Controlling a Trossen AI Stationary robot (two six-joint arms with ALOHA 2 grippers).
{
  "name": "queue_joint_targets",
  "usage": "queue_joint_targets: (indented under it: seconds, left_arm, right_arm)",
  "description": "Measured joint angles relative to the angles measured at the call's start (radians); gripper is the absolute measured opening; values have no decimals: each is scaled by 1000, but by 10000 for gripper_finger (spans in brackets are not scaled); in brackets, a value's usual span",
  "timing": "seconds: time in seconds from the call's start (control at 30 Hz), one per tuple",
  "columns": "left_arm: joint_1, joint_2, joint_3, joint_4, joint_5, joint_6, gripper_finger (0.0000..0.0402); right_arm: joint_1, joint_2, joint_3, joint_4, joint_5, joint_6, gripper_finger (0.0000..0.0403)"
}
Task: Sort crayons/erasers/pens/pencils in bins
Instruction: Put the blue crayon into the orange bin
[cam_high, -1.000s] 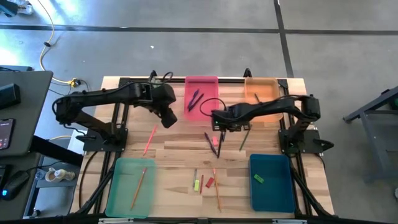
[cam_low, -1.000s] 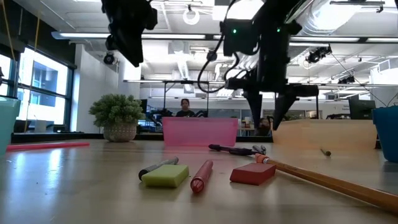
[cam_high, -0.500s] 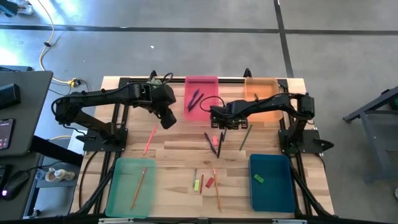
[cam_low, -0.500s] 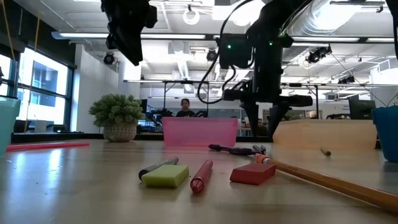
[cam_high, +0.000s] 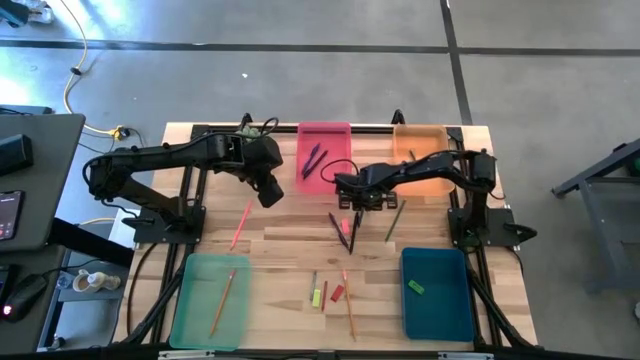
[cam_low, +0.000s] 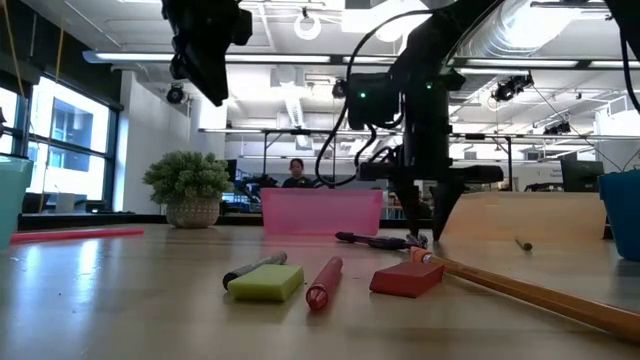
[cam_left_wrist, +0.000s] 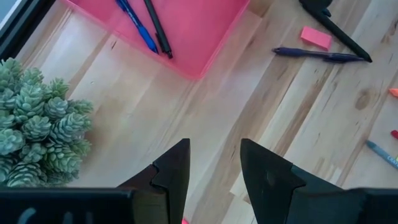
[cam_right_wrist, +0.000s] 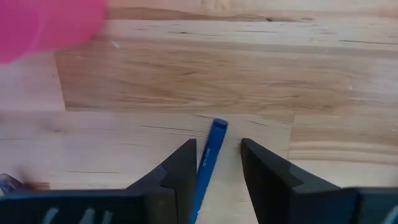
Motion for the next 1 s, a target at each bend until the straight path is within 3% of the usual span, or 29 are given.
queue_joint_targets:
  seconds: [0.47, 1.0]
  left_arm:
    - [0, 0, 0, -34, 0, 0, 129]
    - [0, 1, 0, -37, 0, 0, 129]
  right_arm:
    - [-1, 4, -1, -61, 22, -44, 13]
    - [51, -108, -10, -114, 62, -94, 7]
